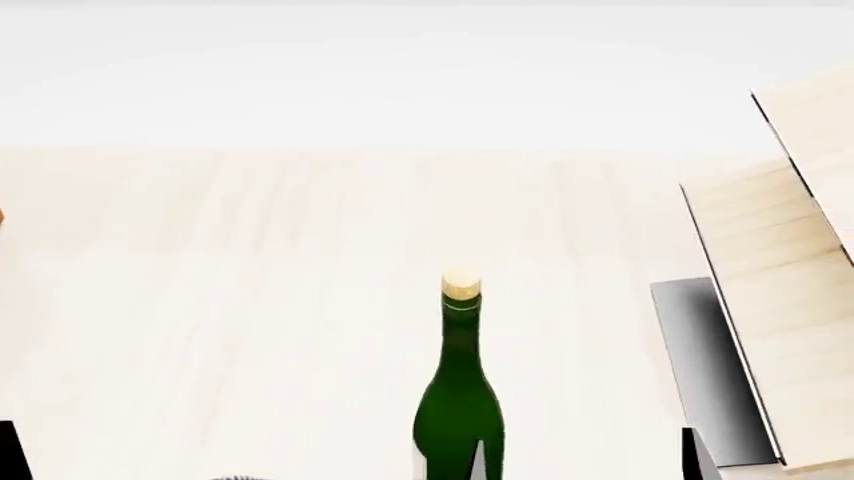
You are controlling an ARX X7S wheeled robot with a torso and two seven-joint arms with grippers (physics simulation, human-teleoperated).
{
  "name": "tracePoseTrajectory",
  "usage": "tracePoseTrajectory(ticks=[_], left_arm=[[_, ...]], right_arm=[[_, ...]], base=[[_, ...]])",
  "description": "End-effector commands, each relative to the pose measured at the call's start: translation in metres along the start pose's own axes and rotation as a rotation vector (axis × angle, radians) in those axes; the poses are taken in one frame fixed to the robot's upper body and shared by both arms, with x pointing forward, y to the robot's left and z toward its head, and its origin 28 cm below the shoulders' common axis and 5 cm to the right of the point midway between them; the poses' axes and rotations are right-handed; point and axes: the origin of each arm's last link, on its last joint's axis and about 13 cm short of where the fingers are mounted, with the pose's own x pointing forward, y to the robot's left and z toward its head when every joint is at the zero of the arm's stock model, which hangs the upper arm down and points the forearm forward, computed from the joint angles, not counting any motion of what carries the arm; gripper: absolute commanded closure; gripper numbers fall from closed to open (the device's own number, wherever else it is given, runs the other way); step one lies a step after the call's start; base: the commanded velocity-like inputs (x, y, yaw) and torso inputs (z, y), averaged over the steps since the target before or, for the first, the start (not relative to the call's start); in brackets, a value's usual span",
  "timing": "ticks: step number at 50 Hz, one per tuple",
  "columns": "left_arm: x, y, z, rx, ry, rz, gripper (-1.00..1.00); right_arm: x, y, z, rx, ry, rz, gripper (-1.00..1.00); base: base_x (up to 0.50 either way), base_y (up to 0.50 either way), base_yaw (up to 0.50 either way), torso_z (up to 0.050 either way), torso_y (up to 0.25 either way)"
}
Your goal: Put the wine bottle on the wine rack.
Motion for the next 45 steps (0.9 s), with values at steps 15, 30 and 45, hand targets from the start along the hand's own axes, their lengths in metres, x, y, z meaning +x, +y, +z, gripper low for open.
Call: tracePoseTrajectory(ticks=[15,30,45], left_arm=[[0.0002,-0.0008,0.0005,0.002,0.000,-0.006,-1.00],[0.0011,0.0001,0.0007,0.000,-0.002,-0.002,-1.00],[0.0002,-0.0007,0.0008,-0.001,-0.001,-0.005,-1.00]], right_arm=[[0.0018,-0.0015,0.0006,0.008,-0.001,-0.002,-1.00],[0.0017,-0.0012,0.0011,0.008,-0.003,0.000,-1.00],[0.0007,-0.0009,-0.0003,0.010,0.000,0.003,-1.00]], base=[[0.00,-0.13,0.00,0.000,0.000],[0.00,-0.13,0.00,0.000,0.000],[0.00,-0.13,0.00,0.000,0.000]])
